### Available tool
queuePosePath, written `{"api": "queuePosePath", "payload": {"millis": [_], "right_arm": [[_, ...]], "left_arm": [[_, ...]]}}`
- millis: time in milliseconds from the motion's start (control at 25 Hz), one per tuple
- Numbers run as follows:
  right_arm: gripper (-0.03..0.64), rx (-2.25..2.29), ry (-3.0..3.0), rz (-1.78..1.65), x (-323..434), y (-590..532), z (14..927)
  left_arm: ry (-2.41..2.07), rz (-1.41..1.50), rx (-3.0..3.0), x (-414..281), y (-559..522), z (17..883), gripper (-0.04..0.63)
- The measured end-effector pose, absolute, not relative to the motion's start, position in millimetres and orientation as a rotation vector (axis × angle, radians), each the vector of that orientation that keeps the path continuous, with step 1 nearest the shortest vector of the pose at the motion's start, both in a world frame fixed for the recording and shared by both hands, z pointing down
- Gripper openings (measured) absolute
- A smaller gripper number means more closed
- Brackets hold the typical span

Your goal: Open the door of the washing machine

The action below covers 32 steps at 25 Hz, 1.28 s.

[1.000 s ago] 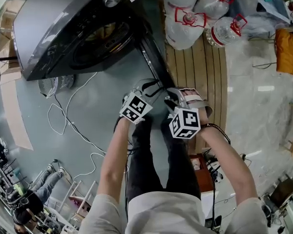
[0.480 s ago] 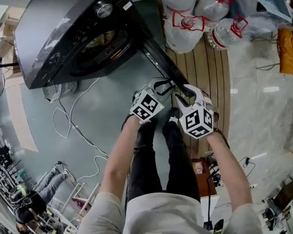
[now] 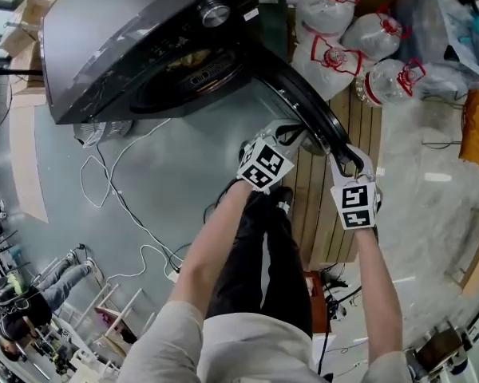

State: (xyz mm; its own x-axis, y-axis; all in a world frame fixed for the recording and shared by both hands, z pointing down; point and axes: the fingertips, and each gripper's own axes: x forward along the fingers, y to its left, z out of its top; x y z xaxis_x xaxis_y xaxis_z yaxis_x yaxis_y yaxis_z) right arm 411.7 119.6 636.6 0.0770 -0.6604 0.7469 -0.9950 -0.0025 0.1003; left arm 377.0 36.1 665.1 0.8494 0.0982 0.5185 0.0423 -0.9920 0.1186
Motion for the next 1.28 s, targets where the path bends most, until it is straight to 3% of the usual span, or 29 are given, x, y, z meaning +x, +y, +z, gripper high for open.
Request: {"api": "queuePosePath", "payload": {"millis": [160,920,1280], "right_arm": [[0.120,1.754,-1.578,0.684,435.2,115.2,633.4],[0.121,1.862,-1.358,0.699,543.8,74.4,631.5],[0.124,1.846,-1.362,0.650,553.6,65.2,631.1]], "left_arm": [[-0.162,0.823,2.870,381.9,-14.2,664.9,0.058],[-0.058,0.771,2.790,449.3,-33.4,660.7,0.057],[-0.016,0.708,2.797,454.7,-39.8,658.7,0.057]]}}
